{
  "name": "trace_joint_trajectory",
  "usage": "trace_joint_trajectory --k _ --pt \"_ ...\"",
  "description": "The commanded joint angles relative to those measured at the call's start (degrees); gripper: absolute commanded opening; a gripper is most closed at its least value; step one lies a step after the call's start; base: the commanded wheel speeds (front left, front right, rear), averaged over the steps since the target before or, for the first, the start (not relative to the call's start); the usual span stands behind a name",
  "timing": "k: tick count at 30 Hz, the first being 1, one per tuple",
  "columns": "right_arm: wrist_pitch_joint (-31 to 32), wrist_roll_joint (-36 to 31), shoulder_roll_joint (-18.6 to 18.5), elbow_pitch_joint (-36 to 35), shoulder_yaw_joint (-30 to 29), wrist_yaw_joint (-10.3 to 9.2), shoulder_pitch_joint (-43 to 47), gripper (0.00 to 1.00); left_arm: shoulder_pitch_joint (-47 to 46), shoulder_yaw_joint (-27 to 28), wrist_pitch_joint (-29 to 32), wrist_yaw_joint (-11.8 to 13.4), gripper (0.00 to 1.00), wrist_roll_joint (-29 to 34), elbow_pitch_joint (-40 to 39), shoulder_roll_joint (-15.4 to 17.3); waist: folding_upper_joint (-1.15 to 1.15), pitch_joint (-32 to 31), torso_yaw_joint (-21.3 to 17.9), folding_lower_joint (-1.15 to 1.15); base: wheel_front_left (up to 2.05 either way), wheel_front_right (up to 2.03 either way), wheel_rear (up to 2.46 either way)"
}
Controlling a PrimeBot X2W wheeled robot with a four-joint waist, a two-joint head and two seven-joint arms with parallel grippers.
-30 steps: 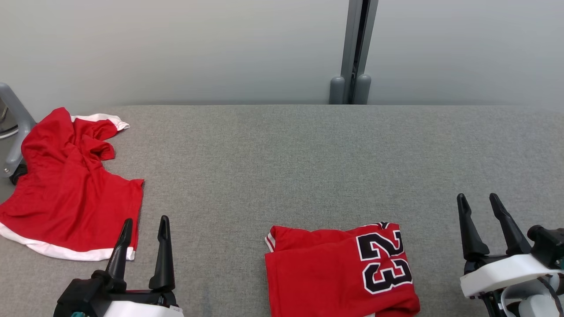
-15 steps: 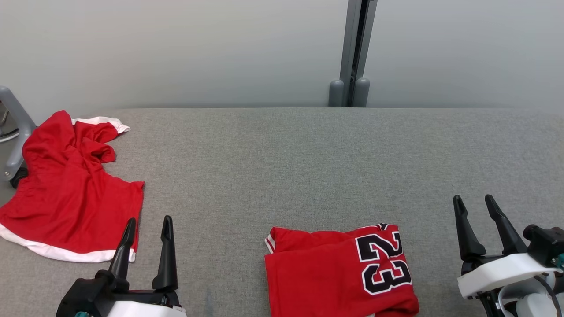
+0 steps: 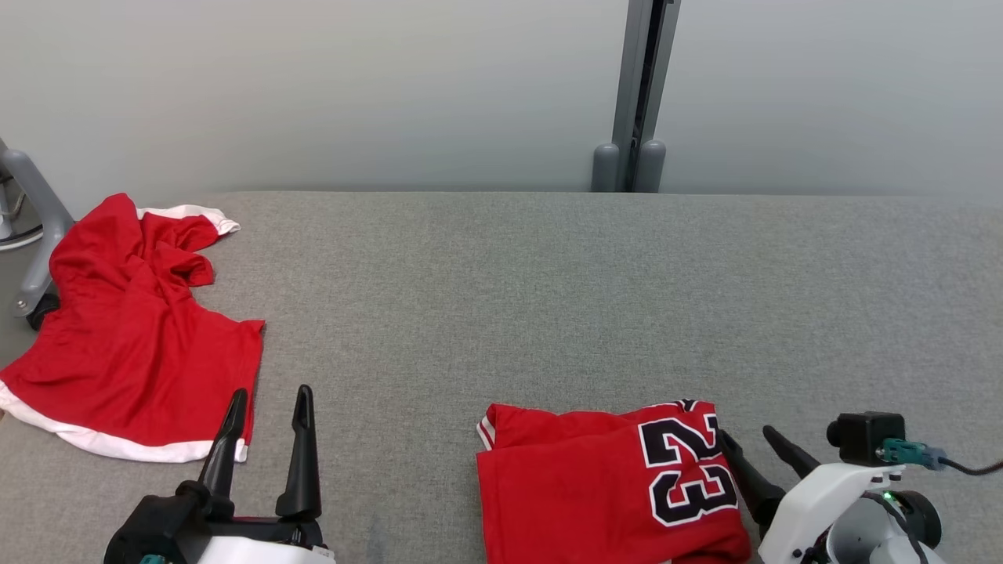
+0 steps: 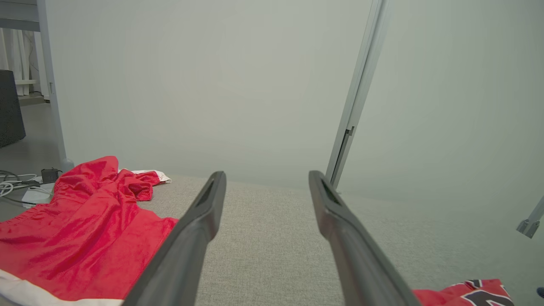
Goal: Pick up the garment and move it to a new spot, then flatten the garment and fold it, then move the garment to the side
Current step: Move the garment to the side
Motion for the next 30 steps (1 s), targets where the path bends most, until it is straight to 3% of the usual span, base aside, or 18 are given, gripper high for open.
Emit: trace_joint_trajectory --k 1,10,18,19,20,30 --pt "1.97 1.05 -0.54 0.83 0.63 0.02 -0.8 1.0 0.0 0.04 -0.09 0.01 1.0 0.4 0.05 0.2 0.0 0.04 0.06 0.0 0.0 0.0 0.0" --pt "19.26 5.27 -0.19 9.57 3.88 0.02 -4.84 1.0 -0.79 -0.35 -0.09 -0.69 1.0 0.62 0.63 0.2 0.0 0.37 1.59 0.0 0.0 0.0 0.0" --pt "19.93 8.15 -0.21 9.32 5.02 0.01 -4.54 1.0 -1.0 -0.18 -0.09 -0.73 1.0 0.33 0.7 0.19 0.0 1.24 3.3 0.0 0.0 0.0 0.0" --pt "18.92 8.05 -0.4 9.16 4.94 0.01 -4.77 0.32 -1.1 -0.2 -0.09 -0.72 1.0 0.28 0.7 0.2 0.0 1.36 3.4 0.0 0.0 0.0 0.0" --pt "17.98 8.14 -0.54 9.02 4.7 0.01 -5.04 0.0 -1.19 -0.18 -0.09 -0.69 1.0 0.22 0.7 0.19 0.0 1.47 3.46 0.0 0.0 0.0 0.0" --pt "9.43 6.99 -2.61 7.66 2.94 0.01 -7.61 0.0 -1.87 -0.45 -0.09 -0.92 1.0 0.53 0.31 0.19 0.0 1.4 2.06 0.0 0.0 0.0 0.0"
